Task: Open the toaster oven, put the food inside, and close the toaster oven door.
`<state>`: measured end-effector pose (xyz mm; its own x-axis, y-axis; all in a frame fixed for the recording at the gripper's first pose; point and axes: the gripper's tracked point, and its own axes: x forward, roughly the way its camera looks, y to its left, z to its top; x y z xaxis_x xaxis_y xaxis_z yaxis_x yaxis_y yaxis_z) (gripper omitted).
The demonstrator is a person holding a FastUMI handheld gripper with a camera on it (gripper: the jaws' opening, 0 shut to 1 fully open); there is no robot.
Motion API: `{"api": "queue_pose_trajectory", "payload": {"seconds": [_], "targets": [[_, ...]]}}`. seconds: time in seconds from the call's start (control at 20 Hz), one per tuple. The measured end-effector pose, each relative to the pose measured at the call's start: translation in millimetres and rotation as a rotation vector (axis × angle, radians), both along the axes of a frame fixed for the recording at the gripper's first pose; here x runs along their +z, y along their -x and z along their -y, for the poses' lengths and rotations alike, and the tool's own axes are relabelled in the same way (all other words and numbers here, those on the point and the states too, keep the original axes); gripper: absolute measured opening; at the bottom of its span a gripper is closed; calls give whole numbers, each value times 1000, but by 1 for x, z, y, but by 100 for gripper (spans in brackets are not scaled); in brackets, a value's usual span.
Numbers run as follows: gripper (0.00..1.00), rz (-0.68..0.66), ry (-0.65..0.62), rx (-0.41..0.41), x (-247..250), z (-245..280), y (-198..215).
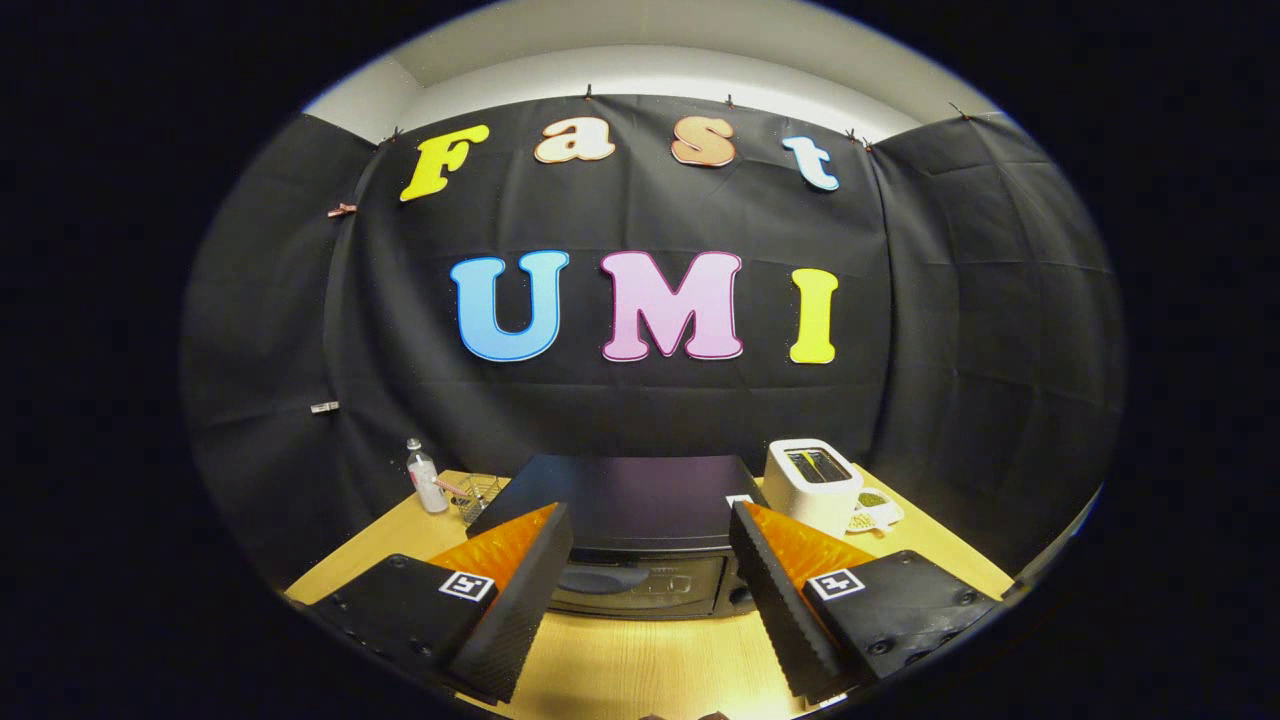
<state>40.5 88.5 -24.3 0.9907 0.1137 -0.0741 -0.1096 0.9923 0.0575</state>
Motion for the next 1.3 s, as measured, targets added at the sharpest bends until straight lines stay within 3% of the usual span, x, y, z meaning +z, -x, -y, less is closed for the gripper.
{"api": "queue_pose_trajectory", "payload": {"seconds": [0.4,0.85,1.1,1.3], "targets": [[98,-89,45,9,-47,-39,-46],[98,-226,82,24,-119,-60,-68],[97,-233,11,-9,-119,-63,-73],[97,-234,36,-21,-118,-64,-71]]}}
